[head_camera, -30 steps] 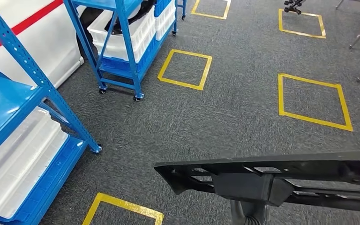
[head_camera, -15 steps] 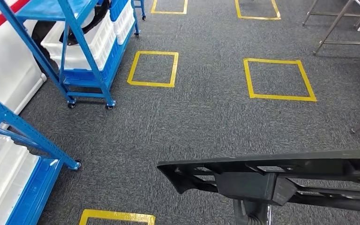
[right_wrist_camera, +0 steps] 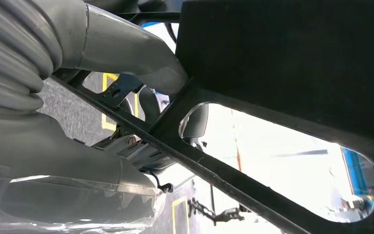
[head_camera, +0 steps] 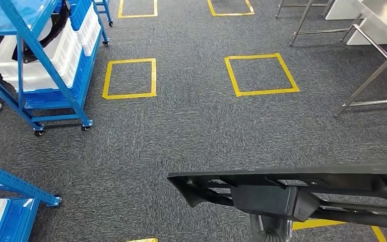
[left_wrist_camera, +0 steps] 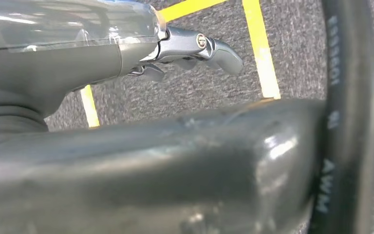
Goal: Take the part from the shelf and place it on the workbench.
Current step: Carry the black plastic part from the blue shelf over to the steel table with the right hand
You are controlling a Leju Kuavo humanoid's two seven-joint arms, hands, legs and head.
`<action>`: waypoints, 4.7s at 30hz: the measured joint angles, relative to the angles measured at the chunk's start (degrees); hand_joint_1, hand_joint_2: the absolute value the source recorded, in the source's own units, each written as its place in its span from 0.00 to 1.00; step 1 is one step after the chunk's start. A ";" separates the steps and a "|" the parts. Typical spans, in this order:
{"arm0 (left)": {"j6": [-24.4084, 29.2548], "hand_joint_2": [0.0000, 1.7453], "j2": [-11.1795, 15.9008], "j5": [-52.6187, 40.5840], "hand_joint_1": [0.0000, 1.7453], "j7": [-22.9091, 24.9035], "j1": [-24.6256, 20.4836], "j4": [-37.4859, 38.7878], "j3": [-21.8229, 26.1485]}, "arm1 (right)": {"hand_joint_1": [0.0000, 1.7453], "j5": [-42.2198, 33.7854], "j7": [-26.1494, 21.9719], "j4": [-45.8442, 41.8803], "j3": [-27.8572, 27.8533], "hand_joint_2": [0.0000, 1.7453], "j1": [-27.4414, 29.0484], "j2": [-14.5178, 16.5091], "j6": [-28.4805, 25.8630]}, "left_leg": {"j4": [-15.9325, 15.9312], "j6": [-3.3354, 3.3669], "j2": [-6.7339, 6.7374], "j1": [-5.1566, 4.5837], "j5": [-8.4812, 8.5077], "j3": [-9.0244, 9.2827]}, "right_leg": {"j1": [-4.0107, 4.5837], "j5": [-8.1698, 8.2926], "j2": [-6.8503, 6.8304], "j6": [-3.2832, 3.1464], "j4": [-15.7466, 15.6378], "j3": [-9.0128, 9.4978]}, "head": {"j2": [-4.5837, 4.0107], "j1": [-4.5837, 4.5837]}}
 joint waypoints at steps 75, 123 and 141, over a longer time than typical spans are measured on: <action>-0.71 0.00 -0.17 -2.91 0.00 -0.16 0.08 0.00 2.16 | 1.00 10.28 -1.74 -1.61 -1.25 1.00 1.46 2.23 -9.07 | -0.16 -1.36 8.13 -0.43 -1.32 1.00 | 0.53 0.56 -9.67 -0.50 -3.19 2.64 | 0.00 0.00; -0.76 0.00 -0.31 -4.88 0.00 -0.16 -0.38 0.00 2.99 | 1.00 13.68 0.12 -1.95 -0.51 1.00 0.67 2.30 -13.55 | 0.98 -0.66 0.49 -0.19 -0.73 -0.96 | 0.04 0.92 -0.88 -0.25 -2.91 2.30 | 0.00 0.00; -0.96 0.00 -0.46 -5.91 0.00 -0.17 -0.27 0.00 5.32 | 1.00 16.70 1.91 -2.37 0.55 1.00 0.58 1.89 -15.87 | 4.02 -1.90 2.25 -0.21 -3.43 -1.67 | -0.37 0.71 -4.99 -1.58 -4.54 3.82 | 0.00 -0.01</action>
